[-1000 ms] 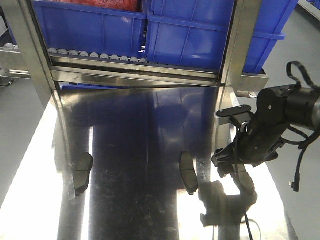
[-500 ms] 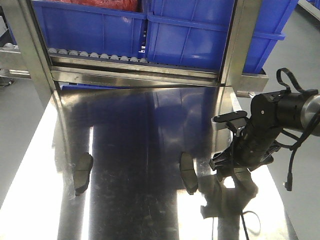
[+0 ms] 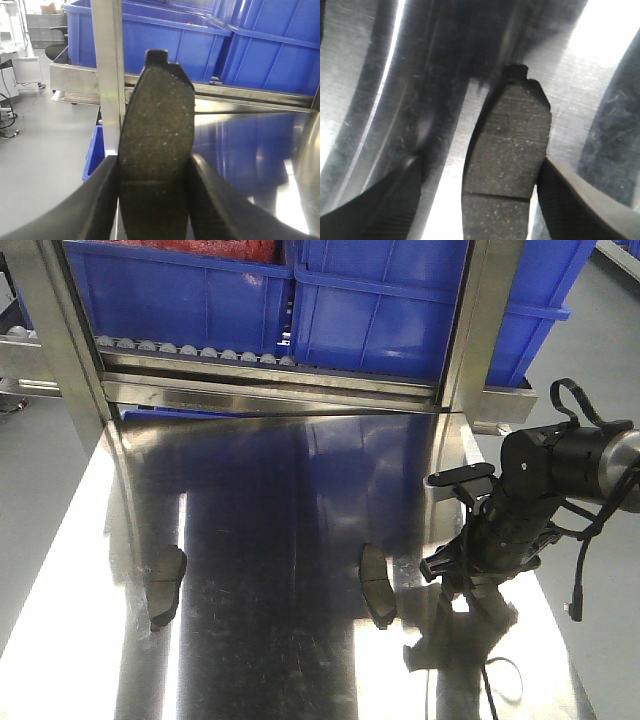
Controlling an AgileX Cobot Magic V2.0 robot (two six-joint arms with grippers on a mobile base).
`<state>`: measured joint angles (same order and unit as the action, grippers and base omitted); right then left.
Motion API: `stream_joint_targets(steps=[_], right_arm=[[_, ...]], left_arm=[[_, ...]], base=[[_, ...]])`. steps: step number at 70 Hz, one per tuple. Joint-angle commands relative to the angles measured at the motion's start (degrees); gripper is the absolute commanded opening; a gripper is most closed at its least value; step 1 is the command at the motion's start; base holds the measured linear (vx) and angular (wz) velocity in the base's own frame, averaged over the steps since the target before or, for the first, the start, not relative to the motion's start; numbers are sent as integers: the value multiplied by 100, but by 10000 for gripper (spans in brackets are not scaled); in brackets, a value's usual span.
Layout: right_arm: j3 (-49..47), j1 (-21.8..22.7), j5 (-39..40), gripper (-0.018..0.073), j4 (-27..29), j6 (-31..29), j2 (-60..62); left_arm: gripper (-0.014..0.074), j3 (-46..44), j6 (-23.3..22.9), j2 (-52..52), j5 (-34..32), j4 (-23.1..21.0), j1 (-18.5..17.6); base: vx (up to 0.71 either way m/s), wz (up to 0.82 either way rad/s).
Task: Move and align brake pads A on conveyor
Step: 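Lower the right gripper onto the brake pad nearest it and close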
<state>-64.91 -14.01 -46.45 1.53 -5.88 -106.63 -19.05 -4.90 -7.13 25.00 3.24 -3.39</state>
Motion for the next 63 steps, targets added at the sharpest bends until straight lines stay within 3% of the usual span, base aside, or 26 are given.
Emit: stream_joint_targets(steps=[1,35,63], right_arm=[[-147,4,-6,439,26,-2,203],[-147,4,-103,4,-22,-2,323],[439,4,732,-6,-83,9,1827]], left_arm=[[146,-146,-4,-60,-542,-1,-16],[146,-146,-4,-60,-542,-1,-16],[146,-146,-4,-60,-542,-1,-16]], base=[[0,0],[0,0],[0,0]])
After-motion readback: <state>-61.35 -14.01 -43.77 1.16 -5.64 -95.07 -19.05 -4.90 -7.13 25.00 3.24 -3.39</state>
